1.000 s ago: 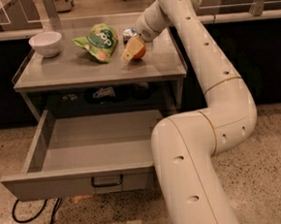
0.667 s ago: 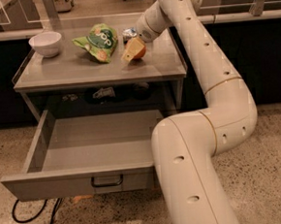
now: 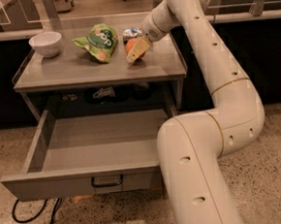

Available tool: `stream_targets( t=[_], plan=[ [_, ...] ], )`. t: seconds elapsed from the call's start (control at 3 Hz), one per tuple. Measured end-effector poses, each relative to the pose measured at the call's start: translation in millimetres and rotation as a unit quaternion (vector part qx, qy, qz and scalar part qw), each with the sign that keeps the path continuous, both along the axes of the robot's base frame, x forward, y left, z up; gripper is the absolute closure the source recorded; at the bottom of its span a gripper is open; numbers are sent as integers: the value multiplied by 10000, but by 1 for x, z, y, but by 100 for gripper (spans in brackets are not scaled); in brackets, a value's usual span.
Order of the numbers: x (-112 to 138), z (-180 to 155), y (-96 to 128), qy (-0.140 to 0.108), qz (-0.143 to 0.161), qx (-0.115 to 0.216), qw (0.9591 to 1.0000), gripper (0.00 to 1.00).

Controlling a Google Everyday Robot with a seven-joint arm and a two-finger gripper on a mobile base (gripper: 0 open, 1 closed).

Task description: Place orange into top drawer

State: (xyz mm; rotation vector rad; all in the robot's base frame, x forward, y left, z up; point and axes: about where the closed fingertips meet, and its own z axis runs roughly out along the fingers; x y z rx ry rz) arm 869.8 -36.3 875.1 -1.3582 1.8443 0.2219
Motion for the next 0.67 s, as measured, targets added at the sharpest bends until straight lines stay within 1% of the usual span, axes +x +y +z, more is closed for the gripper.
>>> stream_targets(
  t=[0.67],
  plan=[
    [0,0,0,0,0,0,10000,56]
  ],
)
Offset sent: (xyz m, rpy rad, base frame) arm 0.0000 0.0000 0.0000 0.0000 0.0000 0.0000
